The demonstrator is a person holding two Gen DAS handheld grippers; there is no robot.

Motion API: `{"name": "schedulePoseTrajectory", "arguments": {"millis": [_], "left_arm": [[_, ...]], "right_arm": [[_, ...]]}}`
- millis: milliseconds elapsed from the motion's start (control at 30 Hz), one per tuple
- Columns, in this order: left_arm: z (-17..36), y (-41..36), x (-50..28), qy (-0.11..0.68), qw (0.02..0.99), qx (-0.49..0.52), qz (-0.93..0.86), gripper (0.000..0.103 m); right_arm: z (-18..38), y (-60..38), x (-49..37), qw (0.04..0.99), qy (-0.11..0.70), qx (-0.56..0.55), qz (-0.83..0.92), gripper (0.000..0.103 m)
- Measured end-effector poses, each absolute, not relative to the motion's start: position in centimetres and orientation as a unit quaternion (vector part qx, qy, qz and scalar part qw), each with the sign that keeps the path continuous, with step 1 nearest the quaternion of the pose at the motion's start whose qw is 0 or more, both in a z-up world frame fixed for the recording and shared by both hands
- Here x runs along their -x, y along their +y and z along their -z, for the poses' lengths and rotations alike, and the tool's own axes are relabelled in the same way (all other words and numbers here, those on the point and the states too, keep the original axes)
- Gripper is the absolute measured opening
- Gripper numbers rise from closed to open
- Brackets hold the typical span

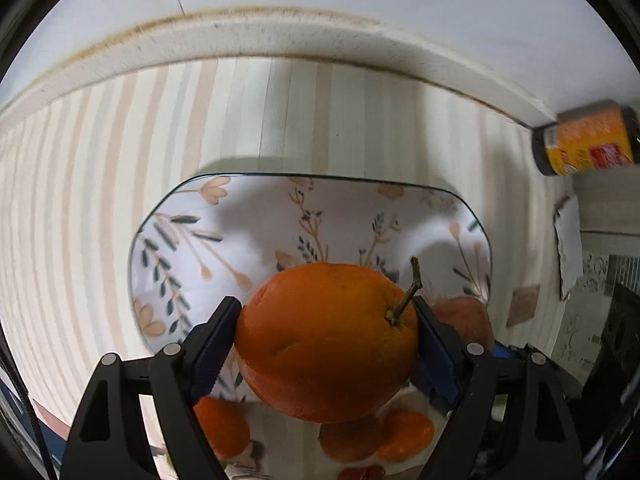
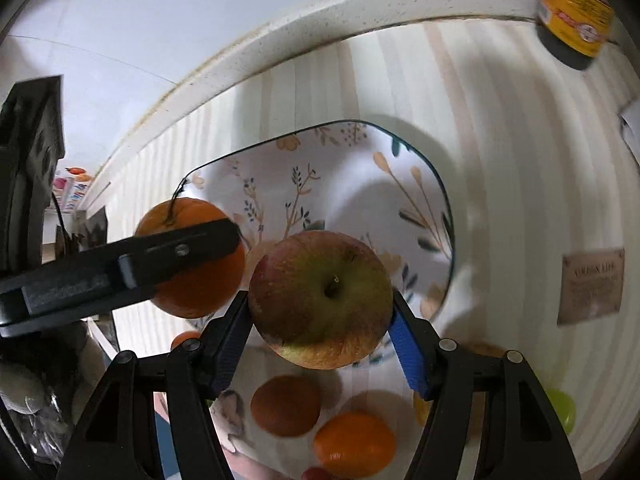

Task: Organize fruits
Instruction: 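Carry the red apple and large orange onto the deer plate and open both tools, then grasp an orange with the right tool while the left tool grasps the green apple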

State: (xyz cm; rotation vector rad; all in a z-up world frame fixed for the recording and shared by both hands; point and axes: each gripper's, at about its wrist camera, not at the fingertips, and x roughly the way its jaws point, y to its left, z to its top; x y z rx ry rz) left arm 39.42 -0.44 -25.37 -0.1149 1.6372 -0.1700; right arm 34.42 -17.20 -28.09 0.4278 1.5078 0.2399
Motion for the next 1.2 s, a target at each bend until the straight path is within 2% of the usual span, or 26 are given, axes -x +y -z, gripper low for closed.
{"name": "schedulePoseTrajectory", "arguments": {"millis": [233, 300, 333, 400, 433, 467, 533, 767, 1200], "left_arm": [[27.8, -1.7, -40.0, 0.745, 0.665, 0.034, 0.051, 0.084], [27.9, -2.0, -40.1, 0.745, 0.664, 0.036, 0.046, 0.083], [27.8, -2.1, -40.0, 0.743, 0.667, 0.033, 0.045, 0.084], [27.7, -2.4, -39.6, 0.740, 0.672, 0.016, 0.037, 0.087], [27.6, -2.5, -39.5, 0.737, 0.675, 0.014, 0.037, 0.095], [27.2, -2.5, -39.2, 0.733, 0.679, 0.014, 0.037, 0.098], [26.2, -2.6, -38.7, 0.723, 0.690, 0.011, 0.037, 0.099], [22.4, -1.8, -33.9, 0.687, 0.726, -0.029, 0.014, 0.099], [15.2, 4.0, -22.2, 0.637, 0.770, -0.042, -0.018, 0.099]], "right_arm": [[29.4, -16.2, -35.9, 0.688, 0.702, -0.160, -0.095, 0.073], [29.4, -16.1, -36.0, 0.690, 0.700, -0.160, -0.092, 0.096], [29.2, -16.1, -36.0, 0.691, 0.700, -0.158, -0.089, 0.098], [28.4, -16.1, -35.7, 0.699, 0.695, -0.149, -0.082, 0.098], [28.0, -16.1, -35.5, 0.705, 0.692, -0.139, -0.076, 0.098], [27.5, -16.1, -35.3, 0.711, 0.689, -0.123, -0.066, 0.098], [26.5, -16.0, -34.8, 0.720, 0.684, -0.101, -0.057, 0.098], [23.9, -15.6, -31.0, 0.736, 0.676, -0.029, -0.029, 0.098], [18.2, -13.3, -21.2, 0.769, 0.638, -0.011, -0.022, 0.098]]}}
